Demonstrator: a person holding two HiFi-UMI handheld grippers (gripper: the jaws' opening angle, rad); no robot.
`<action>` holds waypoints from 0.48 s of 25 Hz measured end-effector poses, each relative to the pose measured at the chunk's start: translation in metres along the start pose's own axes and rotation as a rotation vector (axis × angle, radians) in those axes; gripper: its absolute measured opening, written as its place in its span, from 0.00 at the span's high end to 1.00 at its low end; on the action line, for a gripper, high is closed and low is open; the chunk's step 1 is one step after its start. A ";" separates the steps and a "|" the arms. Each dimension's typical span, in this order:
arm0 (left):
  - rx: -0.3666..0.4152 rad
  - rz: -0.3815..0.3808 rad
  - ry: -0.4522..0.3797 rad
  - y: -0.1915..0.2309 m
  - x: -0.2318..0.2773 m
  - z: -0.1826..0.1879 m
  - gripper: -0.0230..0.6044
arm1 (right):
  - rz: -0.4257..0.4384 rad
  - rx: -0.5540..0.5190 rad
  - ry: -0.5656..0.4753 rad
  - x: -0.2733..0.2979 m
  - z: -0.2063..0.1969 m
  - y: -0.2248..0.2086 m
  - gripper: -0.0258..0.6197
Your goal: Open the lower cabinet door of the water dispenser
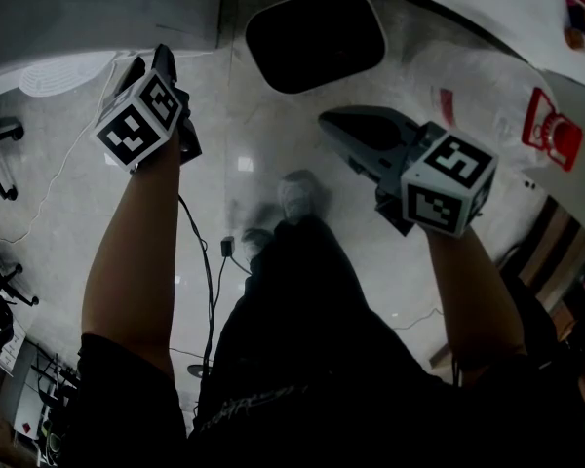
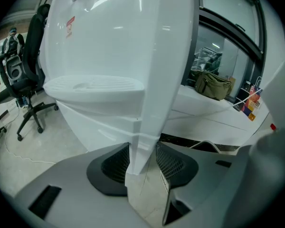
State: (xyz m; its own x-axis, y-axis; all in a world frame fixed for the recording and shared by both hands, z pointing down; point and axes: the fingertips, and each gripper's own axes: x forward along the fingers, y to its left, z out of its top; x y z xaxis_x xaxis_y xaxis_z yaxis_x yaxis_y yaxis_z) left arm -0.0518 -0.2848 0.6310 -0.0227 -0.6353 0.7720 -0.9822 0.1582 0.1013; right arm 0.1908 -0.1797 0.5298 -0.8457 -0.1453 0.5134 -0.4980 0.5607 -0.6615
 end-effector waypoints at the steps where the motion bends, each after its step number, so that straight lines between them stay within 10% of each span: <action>1: 0.000 -0.001 -0.001 0.000 0.000 0.000 0.68 | -0.002 0.002 0.002 0.000 -0.001 0.000 0.94; 12: 0.048 -0.018 0.020 0.008 -0.010 -0.015 0.68 | 0.017 -0.006 0.011 0.009 0.000 0.012 0.94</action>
State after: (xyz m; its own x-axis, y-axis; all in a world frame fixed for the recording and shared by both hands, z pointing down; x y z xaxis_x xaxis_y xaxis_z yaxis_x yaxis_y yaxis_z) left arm -0.0569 -0.2654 0.6338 -0.0022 -0.6223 0.7828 -0.9903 0.1101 0.0848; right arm 0.1773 -0.1744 0.5268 -0.8520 -0.1271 0.5079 -0.4823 0.5682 -0.6667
